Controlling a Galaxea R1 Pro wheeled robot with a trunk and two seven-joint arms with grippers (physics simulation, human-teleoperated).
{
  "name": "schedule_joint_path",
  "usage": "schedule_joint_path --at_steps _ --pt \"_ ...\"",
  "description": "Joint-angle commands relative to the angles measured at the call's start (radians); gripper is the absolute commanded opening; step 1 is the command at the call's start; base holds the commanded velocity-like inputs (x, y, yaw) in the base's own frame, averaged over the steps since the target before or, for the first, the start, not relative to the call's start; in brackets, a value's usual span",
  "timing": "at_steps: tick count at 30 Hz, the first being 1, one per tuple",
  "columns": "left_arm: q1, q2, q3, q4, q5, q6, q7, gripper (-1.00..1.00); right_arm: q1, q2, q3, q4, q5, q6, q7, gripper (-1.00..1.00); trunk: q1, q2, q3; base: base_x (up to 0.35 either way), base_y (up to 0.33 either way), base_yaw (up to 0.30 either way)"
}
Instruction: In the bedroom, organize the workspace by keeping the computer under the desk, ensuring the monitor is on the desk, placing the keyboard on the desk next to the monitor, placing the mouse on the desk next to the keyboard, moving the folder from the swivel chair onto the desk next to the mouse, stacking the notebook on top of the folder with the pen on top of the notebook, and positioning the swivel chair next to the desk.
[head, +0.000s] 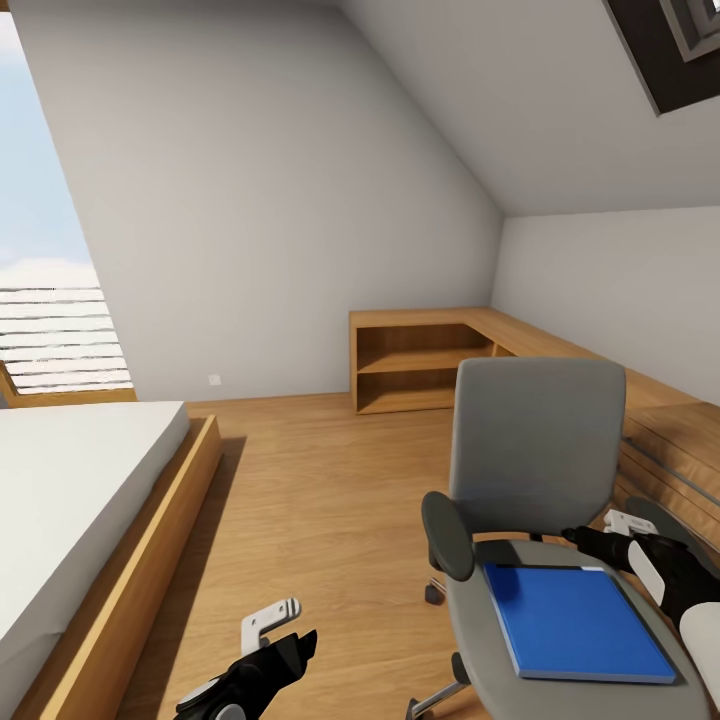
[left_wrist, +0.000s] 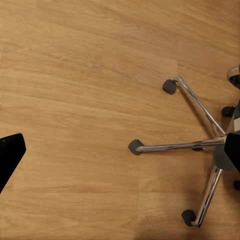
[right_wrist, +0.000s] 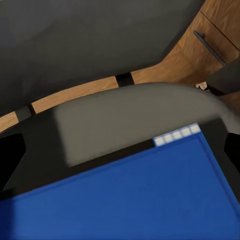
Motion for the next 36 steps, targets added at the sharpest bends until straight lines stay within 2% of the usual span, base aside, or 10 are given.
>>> schedule_joint_path --at_steps 1,34,36 --pt "0.0 0.0 -0.001 -0.002 0.011 0.001 0.009 1.0 0.0 0.0 -0.005 -0.001 -0.004 0.006 0.003 1.0 0.0 0.0 -0.001 0.0 0.0 0.0" --pt "0.0 -0.001 -0.007 -0.004 0.008 0.0 0.014 1.0 0.0 0.0 -0.005 0.0 -0.002 0.006 0.003 1.0 0.0 0.0 -0.001 0.037 0.0 0.0" --pt "0.0 -0.002 -0.007 -0.004 0.007 0.0 0.014 1.0 -0.001 0.0 -0.005 0.001 -0.002 0.005 0.003 1.0 0.008 -0.014 -0.007 0.0 0.0 0.0"
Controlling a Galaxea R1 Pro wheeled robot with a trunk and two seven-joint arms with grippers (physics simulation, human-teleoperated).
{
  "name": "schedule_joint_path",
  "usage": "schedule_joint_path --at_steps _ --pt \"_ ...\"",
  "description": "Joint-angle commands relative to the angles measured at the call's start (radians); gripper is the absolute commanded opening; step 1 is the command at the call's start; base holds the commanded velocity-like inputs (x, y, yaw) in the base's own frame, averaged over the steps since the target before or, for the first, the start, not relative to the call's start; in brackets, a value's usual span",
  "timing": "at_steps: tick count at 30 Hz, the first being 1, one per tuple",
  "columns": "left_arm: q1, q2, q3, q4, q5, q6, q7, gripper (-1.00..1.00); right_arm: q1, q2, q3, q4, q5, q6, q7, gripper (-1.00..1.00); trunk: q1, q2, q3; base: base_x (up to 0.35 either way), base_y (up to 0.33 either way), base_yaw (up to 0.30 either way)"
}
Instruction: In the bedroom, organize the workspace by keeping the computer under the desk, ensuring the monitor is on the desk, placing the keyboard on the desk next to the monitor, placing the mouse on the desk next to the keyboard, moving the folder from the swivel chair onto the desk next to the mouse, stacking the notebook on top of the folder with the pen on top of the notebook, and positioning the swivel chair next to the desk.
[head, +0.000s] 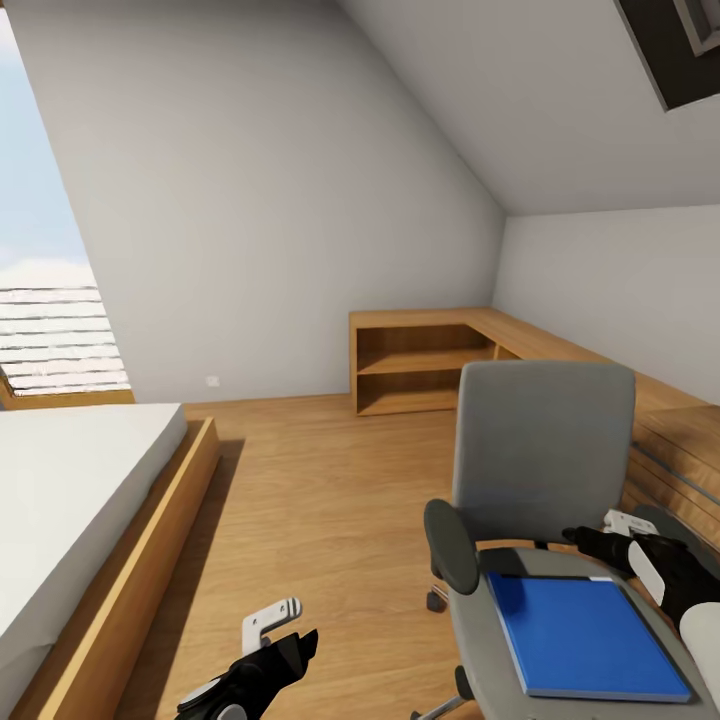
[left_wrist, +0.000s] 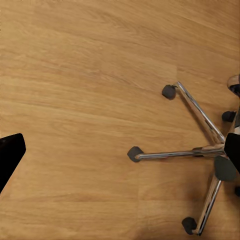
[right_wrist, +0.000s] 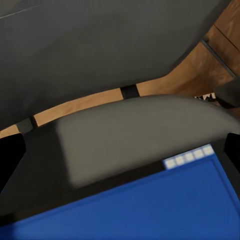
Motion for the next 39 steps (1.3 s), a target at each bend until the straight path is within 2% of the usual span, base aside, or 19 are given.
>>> schedule_joint_path --at_steps 1,18,25,39 --pt "0.0 0.0 -0.001 -0.002 0.011 0.001 0.01 1.0 0.0 0.0 -0.005 -0.001 -0.005 0.006 0.003 1.0 0.004 -0.008 -0.004 0.0 0.0 0.0" --pt "0.0 0.001 0.001 -0.008 0.01 0.001 0.011 1.0 0.0 -0.007 -0.003 0.002 0.0 0.006 -0.018 1.0 0.069 -0.127 -0.057 0.0 0.0 0.0" --pt "0.0 0.001 0.001 -0.008 0.01 0.0 0.011 1.0 0.0 -0.007 -0.004 0.002 0.0 0.005 -0.066 1.0 0.069 -0.127 -0.057 0.0 0.0 0.0" --pt "0.0 0.001 0.002 -0.007 0.01 0.0 0.012 1.0 0.0 -0.007 -0.005 0.002 0.0 0.004 -0.073 1.0 0.069 -0.127 -0.057 0.0 0.0 0.0"
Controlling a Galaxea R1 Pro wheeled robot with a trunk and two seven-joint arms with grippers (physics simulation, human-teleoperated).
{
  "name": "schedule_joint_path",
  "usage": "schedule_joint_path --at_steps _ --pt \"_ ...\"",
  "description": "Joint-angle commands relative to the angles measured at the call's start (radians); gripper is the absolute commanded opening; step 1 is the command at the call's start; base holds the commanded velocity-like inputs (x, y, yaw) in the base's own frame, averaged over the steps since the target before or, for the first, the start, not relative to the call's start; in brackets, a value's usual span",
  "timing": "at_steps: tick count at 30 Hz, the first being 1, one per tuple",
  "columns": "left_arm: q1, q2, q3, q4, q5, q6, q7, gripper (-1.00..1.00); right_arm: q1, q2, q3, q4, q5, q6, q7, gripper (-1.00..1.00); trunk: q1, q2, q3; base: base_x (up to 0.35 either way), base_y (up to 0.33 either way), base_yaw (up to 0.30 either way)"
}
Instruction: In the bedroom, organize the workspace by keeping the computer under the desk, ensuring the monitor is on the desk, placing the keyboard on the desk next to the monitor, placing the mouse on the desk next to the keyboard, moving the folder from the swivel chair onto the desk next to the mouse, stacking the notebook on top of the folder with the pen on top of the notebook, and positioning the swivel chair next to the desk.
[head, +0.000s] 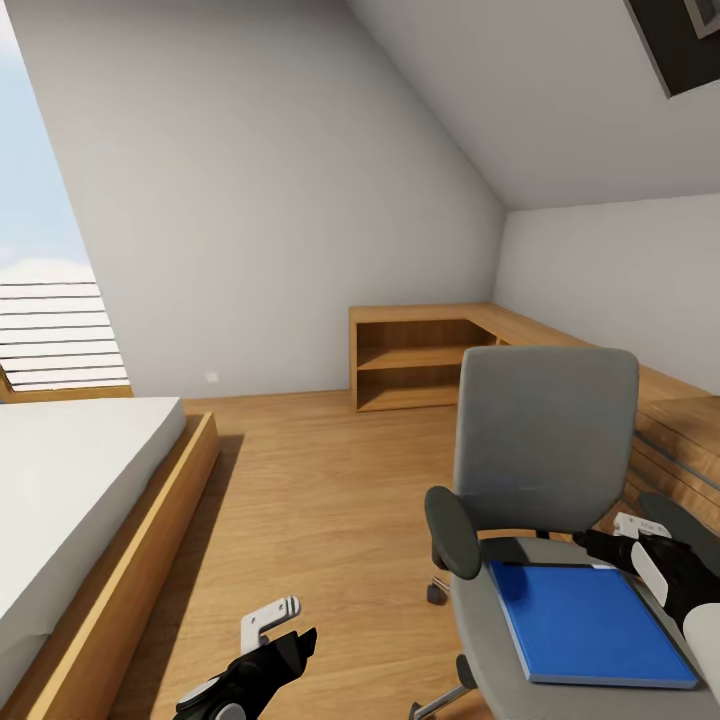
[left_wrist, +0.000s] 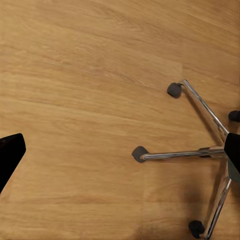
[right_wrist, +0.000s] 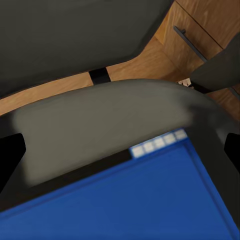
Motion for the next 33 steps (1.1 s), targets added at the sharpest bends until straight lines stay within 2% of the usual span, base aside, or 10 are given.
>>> schedule_joint_path --at_steps 1,11,18,33 --pt "0.0 0.0 -0.001 -0.001 0.011 0.001 0.009 1.0 0.0 0.0 -0.005 -0.001 -0.004 0.006 0.003 1.0 0.0 0.0 -0.001 0.0 0.0 0.0" --pt "0.0 0.0 0.001 -0.001 0.011 0.001 0.003 1.0 0.0 0.0 -0.005 -0.006 -0.005 -0.017 0.003 1.0 0.0 0.0 -0.001 0.0 0.0 0.0" --pt "0.0 0.0 0.002 -0.001 0.011 0.001 0.005 1.0 0.0 0.001 -0.005 -0.004 -0.005 -0.1 0.003 1.0 0.0 0.0 -0.001 0.0 0.0 0.0" --pt "0.0 0.0 0.003 -0.001 0.011 0.001 0.012 1.0 0.0 0.0 -0.005 -0.003 -0.004 -0.115 0.003 1.0 0.0 0.0 -0.001 0.0 0.0 0.0"
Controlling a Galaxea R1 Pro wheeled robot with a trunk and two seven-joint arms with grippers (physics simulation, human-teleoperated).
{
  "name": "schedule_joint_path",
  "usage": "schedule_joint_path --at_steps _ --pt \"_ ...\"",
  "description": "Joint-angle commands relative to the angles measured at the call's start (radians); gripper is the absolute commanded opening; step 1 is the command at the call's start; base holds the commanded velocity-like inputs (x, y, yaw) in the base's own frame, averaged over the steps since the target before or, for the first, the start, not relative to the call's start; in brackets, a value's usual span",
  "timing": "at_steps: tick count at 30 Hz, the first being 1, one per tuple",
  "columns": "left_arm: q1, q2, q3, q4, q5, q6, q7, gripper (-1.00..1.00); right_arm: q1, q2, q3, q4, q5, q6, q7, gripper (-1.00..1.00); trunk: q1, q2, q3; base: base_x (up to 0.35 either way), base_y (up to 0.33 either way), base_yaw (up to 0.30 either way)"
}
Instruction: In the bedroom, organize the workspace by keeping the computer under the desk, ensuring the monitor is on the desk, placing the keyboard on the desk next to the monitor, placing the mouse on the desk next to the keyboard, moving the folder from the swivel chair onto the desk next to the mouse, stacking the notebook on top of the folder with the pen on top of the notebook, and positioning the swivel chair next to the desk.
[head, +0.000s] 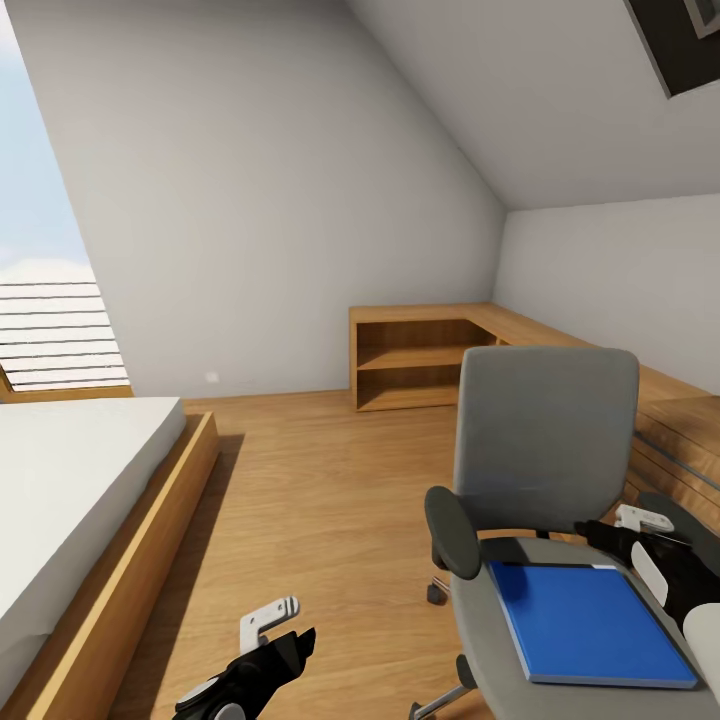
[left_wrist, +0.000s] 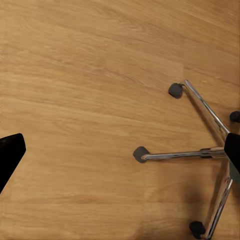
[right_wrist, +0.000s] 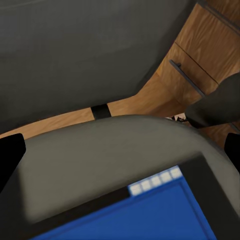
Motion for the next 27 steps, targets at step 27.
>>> schedule_joint_path --at_steps 27 --pt "0.0 0.0 -0.004 -0.001 0.011 0.003 0.009 1.0 0.0 0.0 -0.005 0.0 -0.005 0.008 -0.001 1.0 0.08 -0.147 -0.067 0.0 0.0 0.0"
